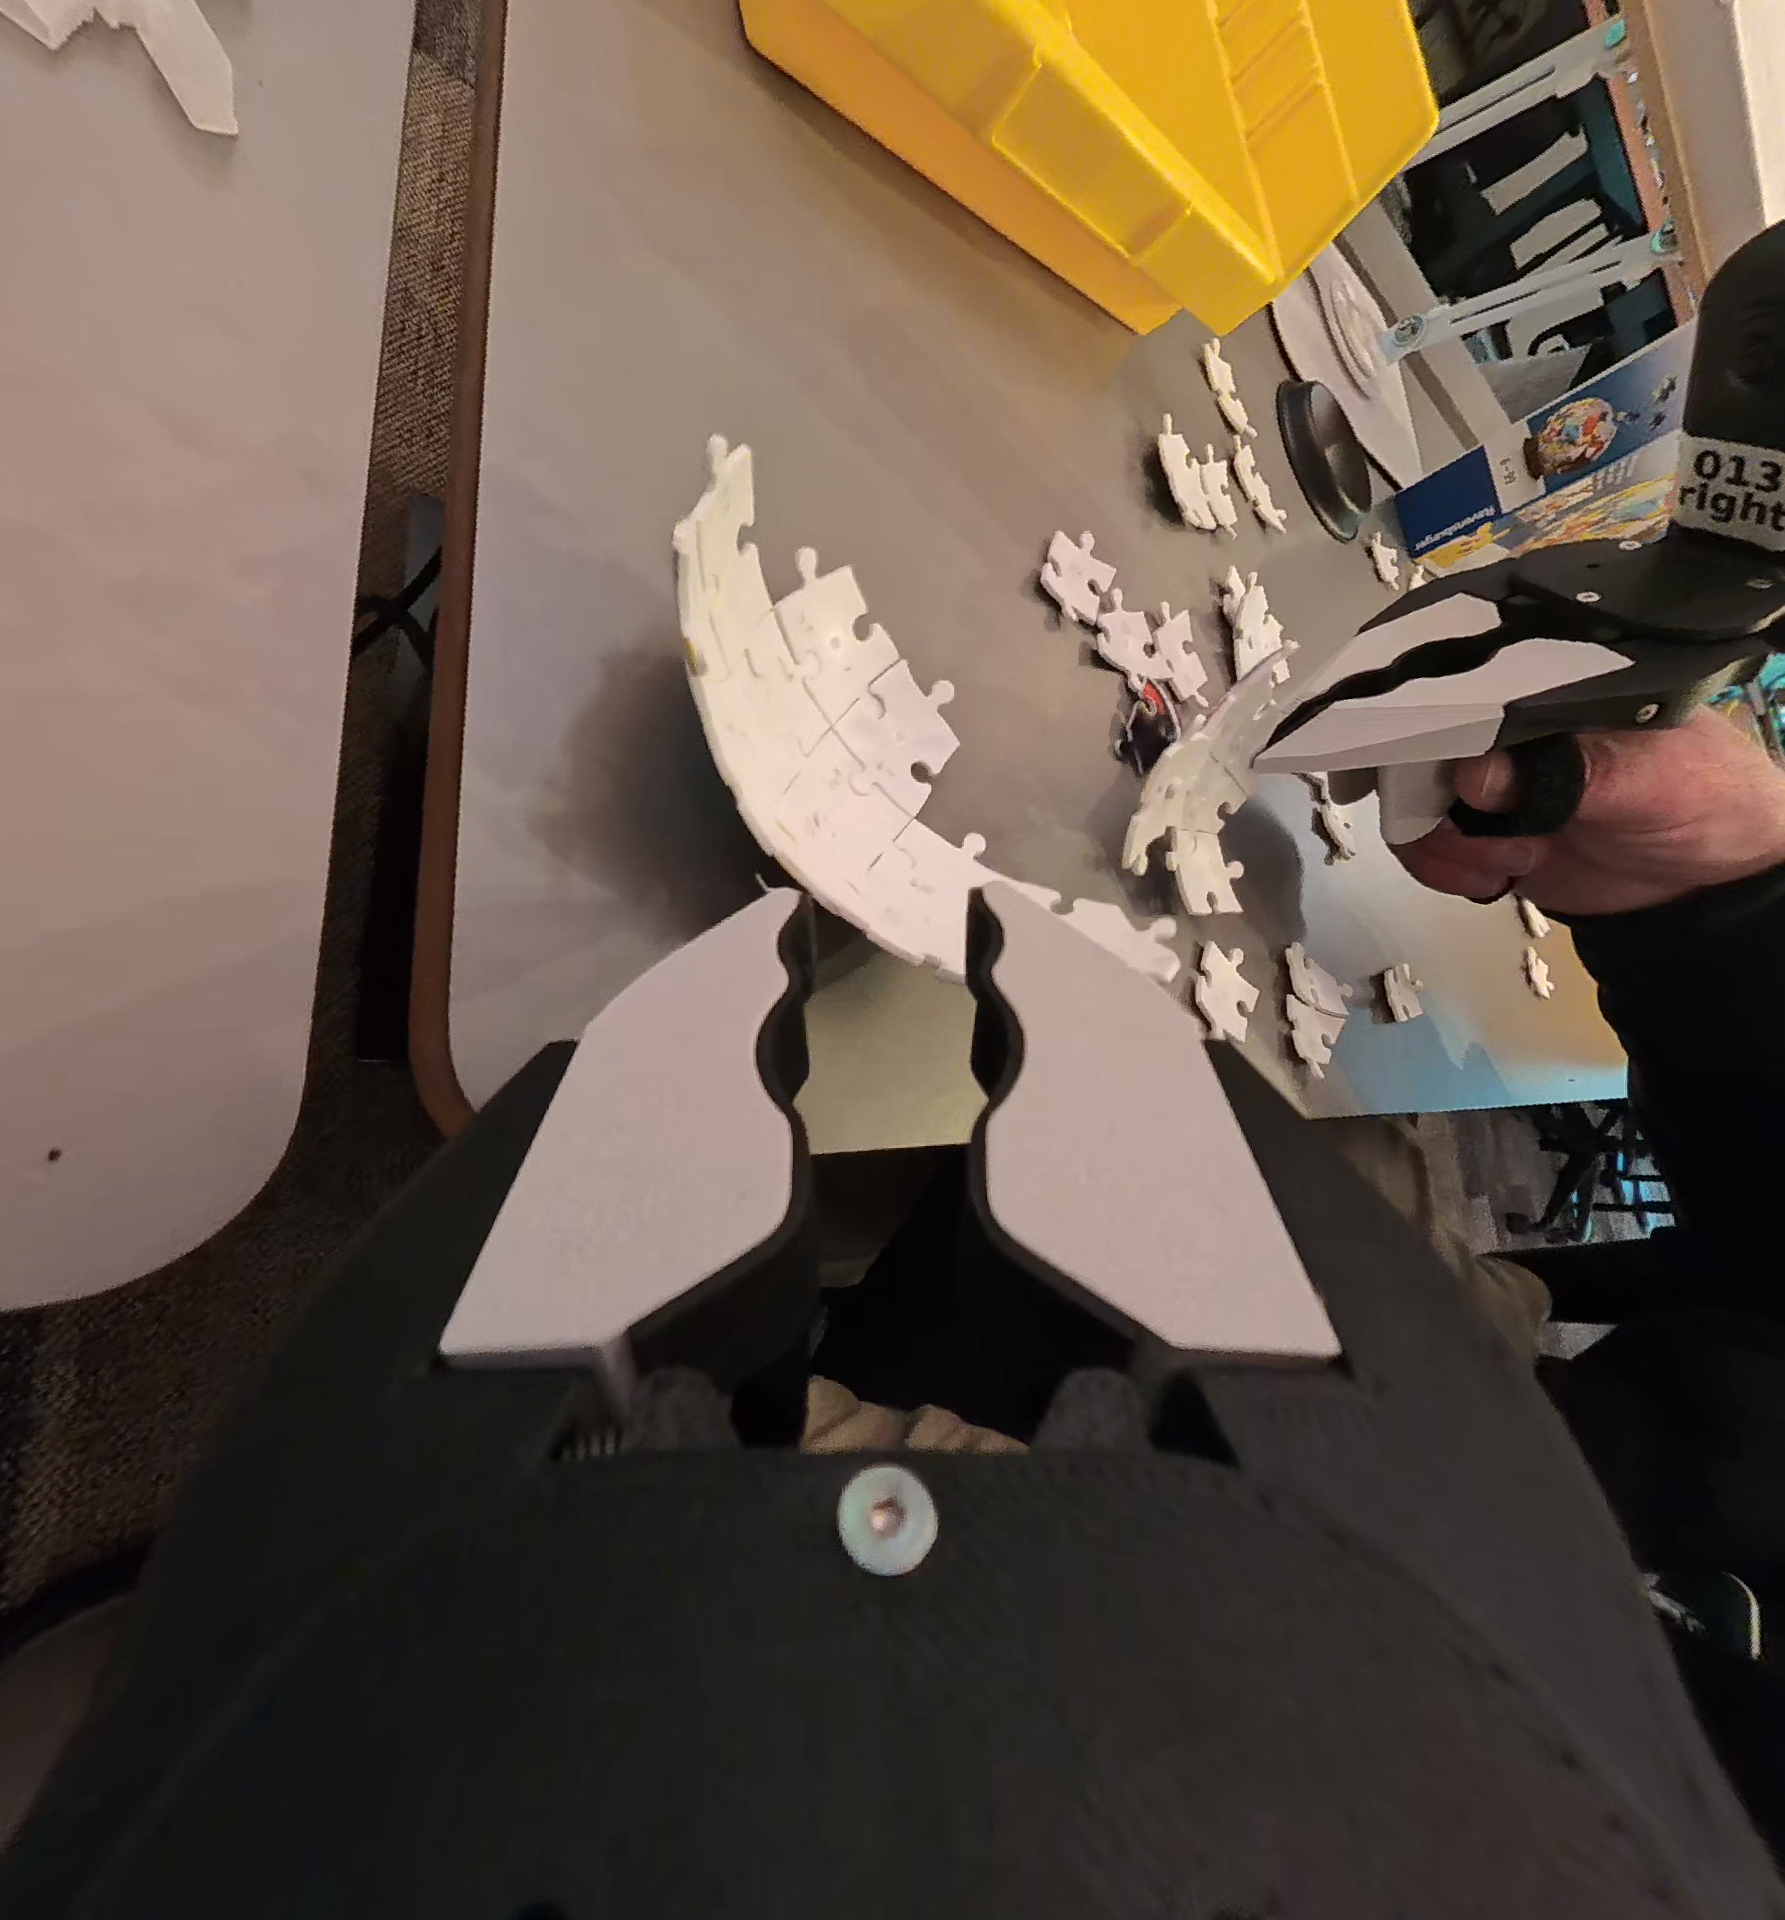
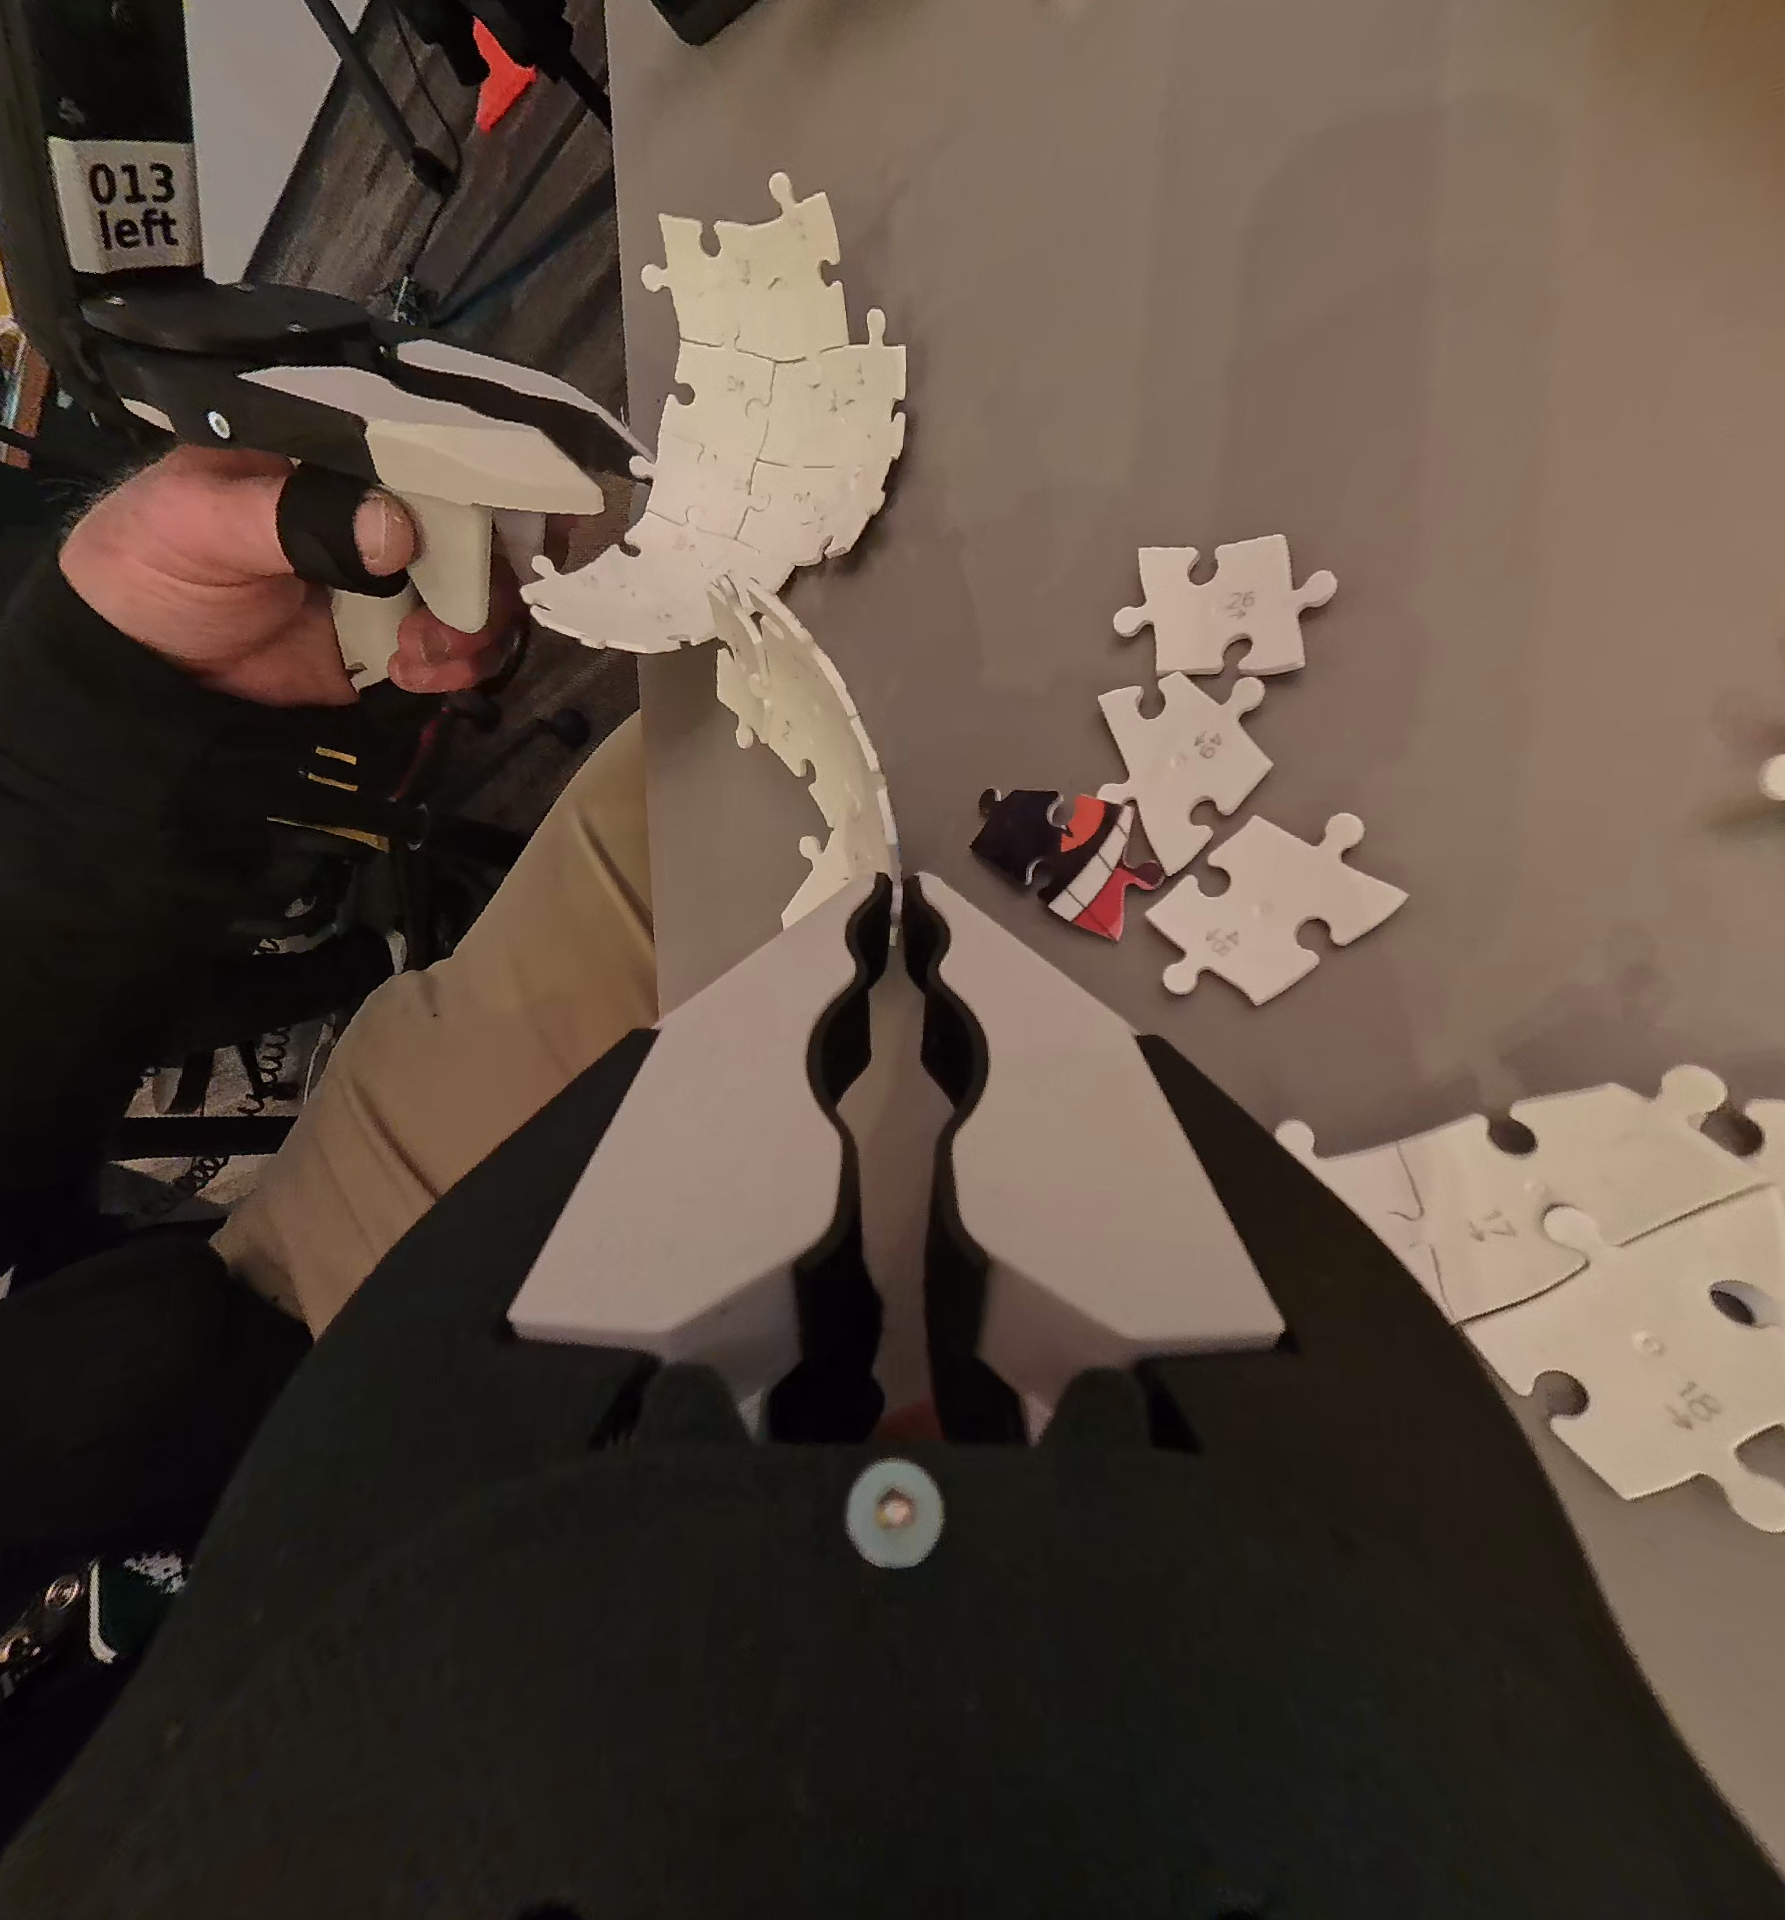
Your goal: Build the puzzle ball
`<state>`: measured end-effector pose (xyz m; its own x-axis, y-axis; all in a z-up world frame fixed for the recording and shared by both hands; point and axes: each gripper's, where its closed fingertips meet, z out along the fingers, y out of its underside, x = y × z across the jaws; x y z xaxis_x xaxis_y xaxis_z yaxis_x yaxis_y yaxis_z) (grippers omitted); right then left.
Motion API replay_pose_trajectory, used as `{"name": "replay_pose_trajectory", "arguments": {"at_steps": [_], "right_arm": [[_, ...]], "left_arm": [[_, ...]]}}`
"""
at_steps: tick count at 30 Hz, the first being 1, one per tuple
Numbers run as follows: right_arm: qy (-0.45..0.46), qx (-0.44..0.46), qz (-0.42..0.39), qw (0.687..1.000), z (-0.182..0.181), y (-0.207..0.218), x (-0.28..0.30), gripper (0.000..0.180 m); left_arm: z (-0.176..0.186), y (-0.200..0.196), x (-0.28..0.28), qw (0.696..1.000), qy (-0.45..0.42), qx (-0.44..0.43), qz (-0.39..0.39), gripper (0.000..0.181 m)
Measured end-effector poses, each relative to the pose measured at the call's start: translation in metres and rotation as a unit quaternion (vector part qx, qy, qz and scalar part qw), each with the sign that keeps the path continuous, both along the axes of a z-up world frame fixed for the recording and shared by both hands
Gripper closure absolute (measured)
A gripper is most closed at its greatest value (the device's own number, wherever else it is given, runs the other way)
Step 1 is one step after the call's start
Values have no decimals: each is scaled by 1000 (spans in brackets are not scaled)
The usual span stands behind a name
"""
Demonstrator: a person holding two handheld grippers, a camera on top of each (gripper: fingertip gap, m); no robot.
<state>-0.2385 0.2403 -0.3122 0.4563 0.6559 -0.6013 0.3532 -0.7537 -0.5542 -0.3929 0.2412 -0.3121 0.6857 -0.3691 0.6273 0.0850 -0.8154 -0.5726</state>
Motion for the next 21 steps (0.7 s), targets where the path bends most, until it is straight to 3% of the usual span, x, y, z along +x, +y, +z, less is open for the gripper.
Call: {"name": "replay_pose_trajectory", "arguments": {"at_steps": [21], "right_arm": [[10, -4, -20, 1000, 3, 11, 14, 180]], "left_arm": [[13, -28, 21, 994, 2, -11, -109, 160]]}}
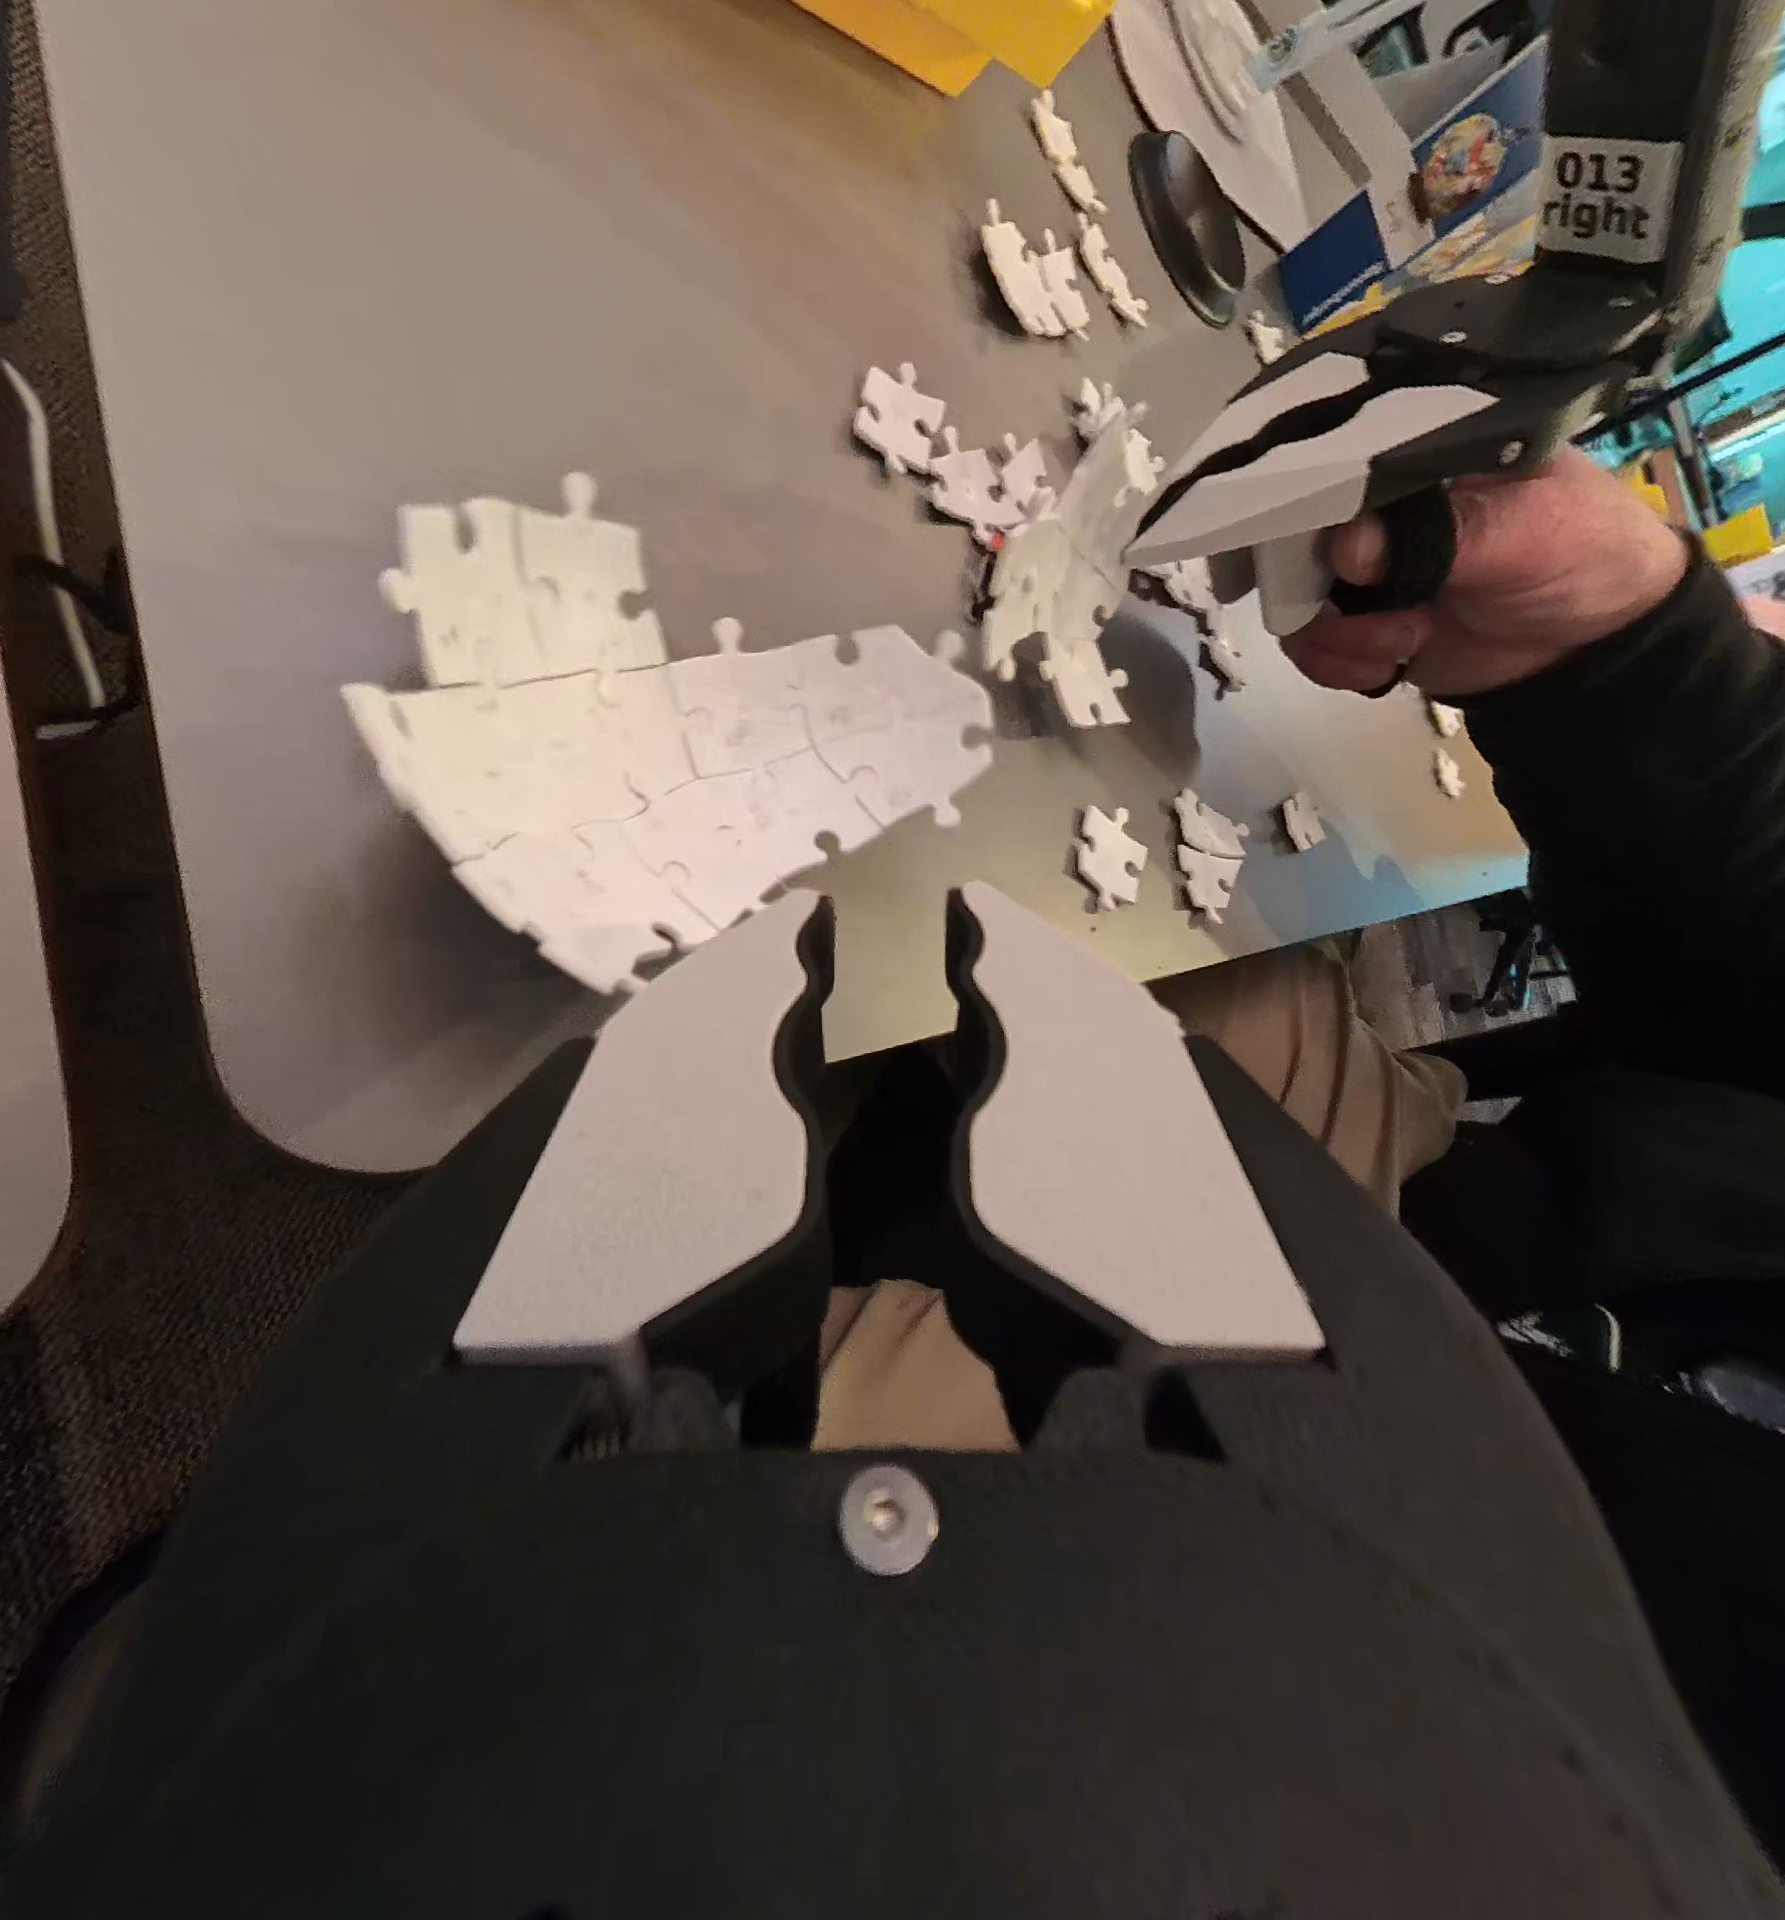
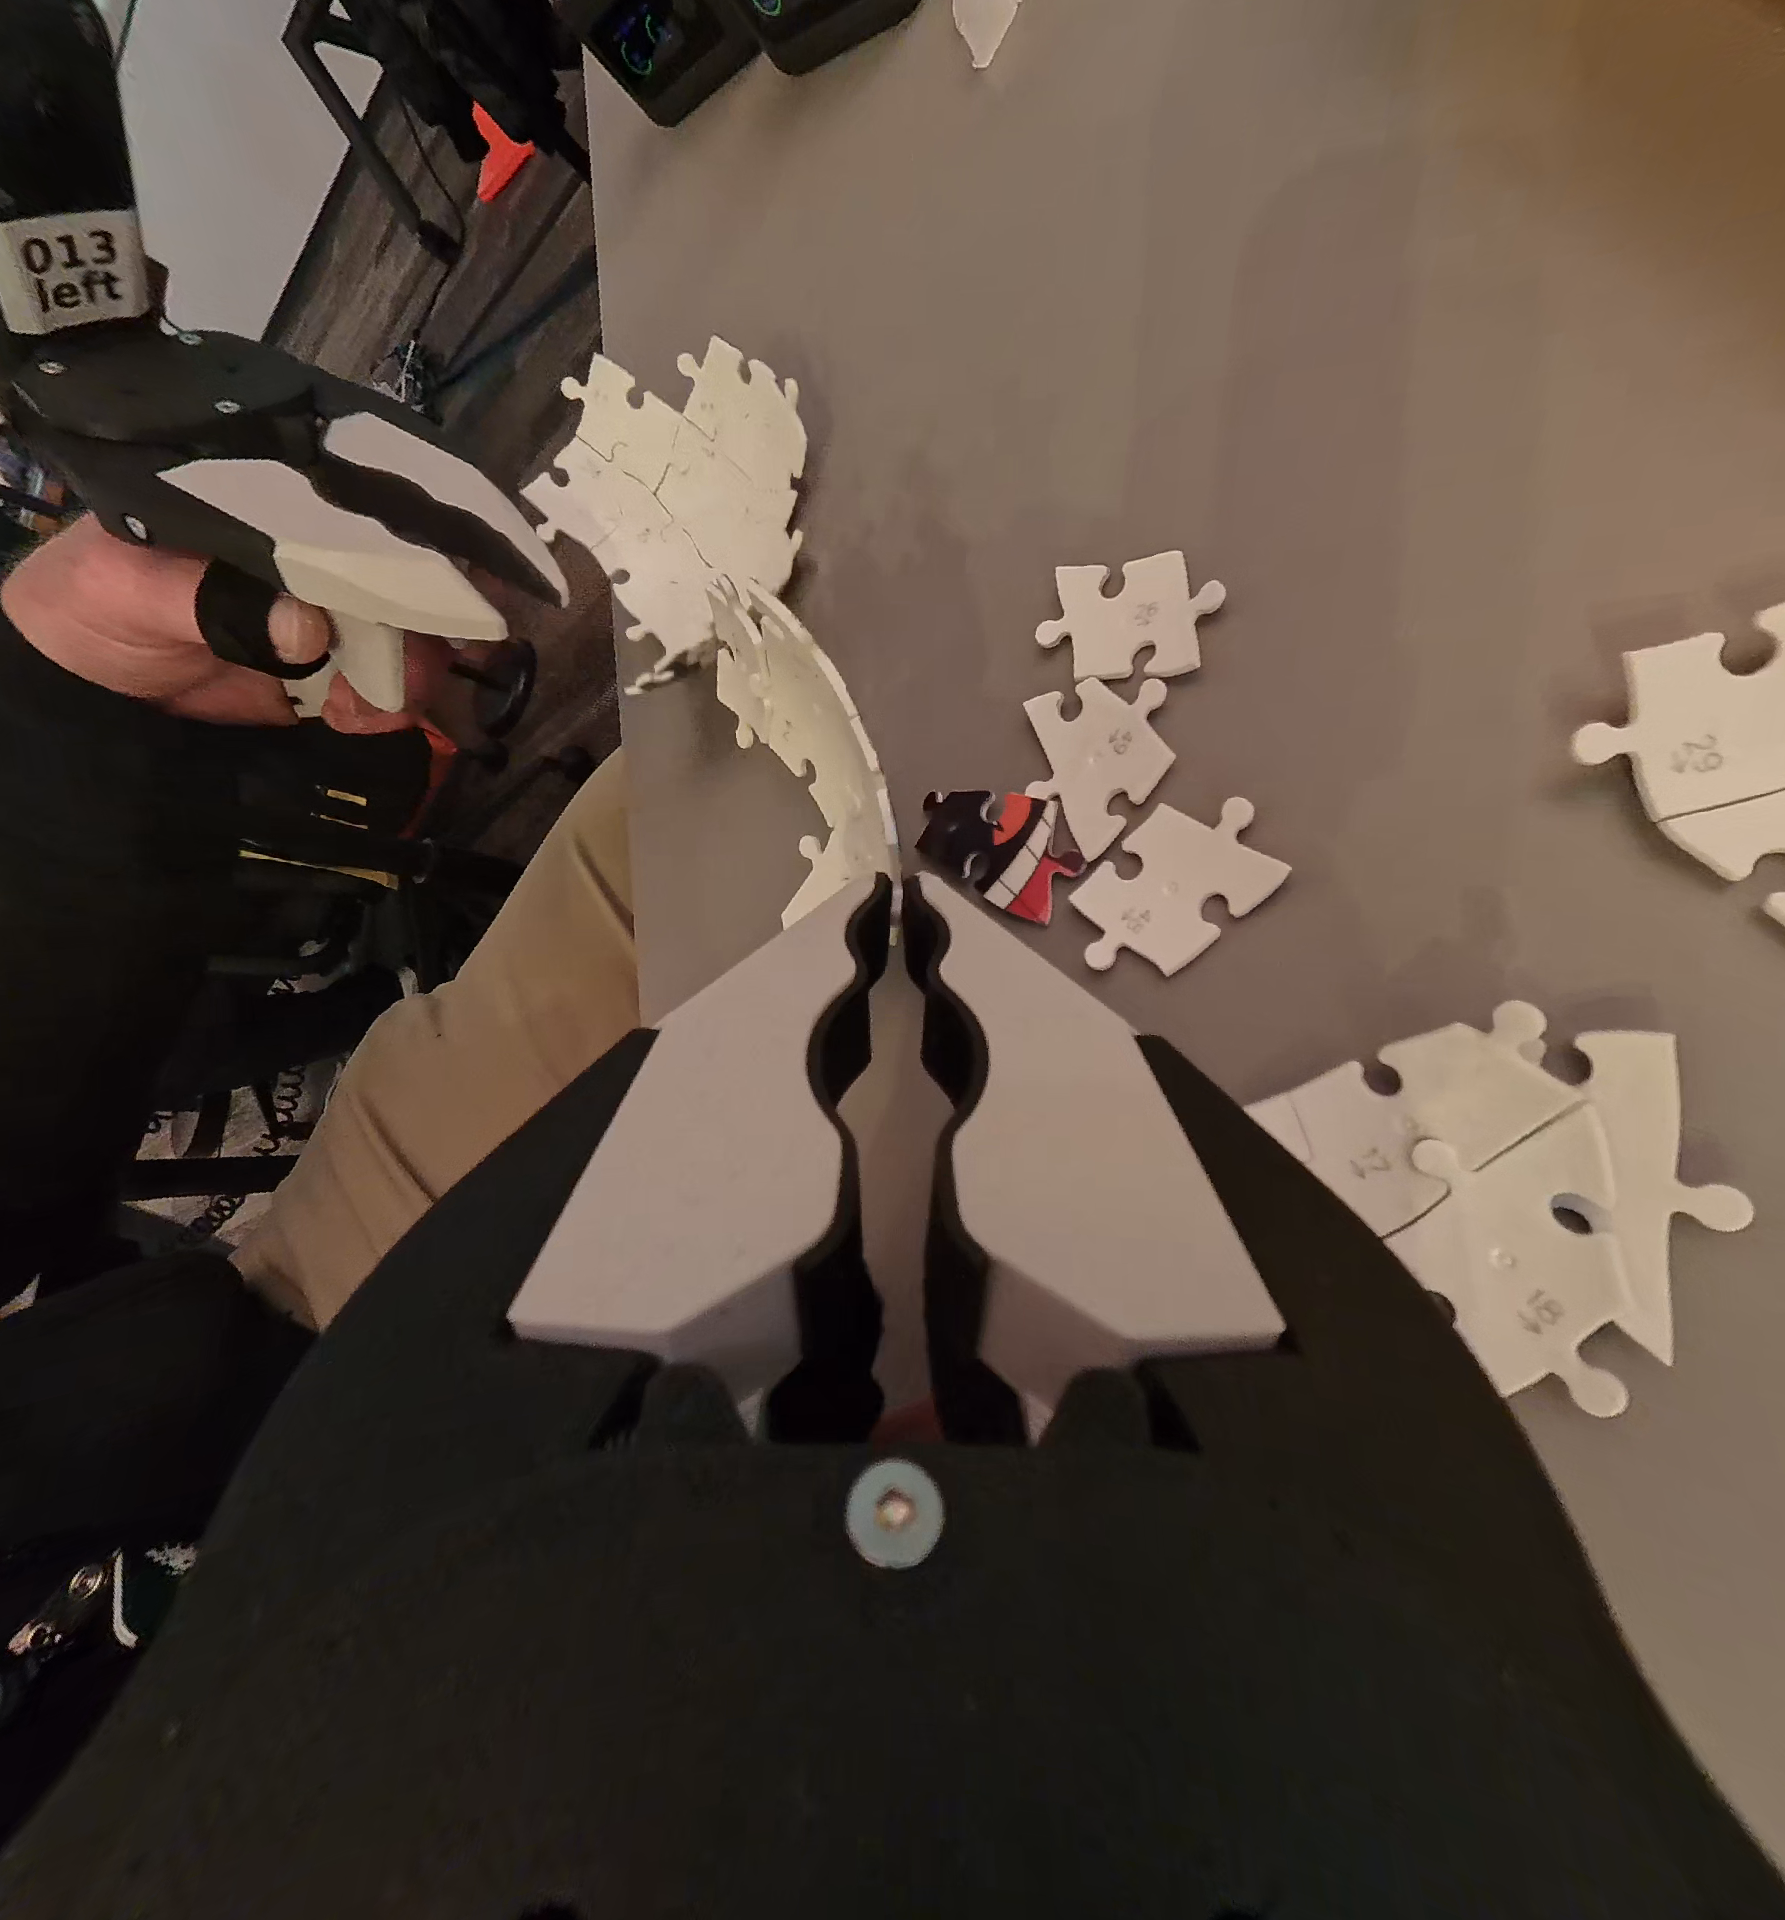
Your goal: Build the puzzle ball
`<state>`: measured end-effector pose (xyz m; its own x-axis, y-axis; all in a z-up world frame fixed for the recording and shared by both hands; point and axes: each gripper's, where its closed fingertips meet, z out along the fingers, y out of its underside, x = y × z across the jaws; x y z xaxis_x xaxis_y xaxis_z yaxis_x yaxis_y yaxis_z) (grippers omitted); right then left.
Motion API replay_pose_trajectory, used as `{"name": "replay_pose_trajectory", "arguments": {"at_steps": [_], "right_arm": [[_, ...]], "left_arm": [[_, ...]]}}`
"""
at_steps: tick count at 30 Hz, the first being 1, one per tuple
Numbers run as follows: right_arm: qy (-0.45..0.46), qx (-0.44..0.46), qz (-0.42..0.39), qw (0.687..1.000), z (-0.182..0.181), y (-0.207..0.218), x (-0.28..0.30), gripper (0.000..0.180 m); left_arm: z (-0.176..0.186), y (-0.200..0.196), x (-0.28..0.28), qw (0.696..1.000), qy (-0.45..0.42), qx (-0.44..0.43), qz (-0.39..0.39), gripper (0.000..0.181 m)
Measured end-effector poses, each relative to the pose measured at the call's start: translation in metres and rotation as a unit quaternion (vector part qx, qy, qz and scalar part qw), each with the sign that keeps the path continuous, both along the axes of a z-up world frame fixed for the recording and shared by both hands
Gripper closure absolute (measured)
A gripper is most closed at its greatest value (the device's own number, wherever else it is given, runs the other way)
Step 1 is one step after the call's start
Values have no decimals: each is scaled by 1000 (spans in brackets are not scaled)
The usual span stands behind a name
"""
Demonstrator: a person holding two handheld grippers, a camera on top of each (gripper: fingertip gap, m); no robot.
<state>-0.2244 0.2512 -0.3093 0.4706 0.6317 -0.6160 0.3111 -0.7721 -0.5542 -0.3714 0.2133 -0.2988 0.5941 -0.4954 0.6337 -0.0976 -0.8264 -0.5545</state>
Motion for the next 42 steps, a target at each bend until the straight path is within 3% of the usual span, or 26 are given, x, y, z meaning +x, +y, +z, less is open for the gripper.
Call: {"name": "replay_pose_trajectory", "arguments": {"at_steps": [4, 12, 21, 42], "right_arm": [[1, 0, -3, 1000, 0, 1, 2, 180], [4, 1, -10, 1000, 1, 1, 8, 180], [3, 2, -14, 1000, -1, 1, 12, 180], [1, -1, -10, 1000, -4, 1, 13, 180]], "left_arm": [[19, 1, -1, 1000, -7, 28, -9, 161], [48, 26, -33, 993, 7, 106, 48, 161], [22, 34, -51, 990, 79, 99, 55, 160], [-2, 24, -40, 995, 80, 53, 20, 162]]}}
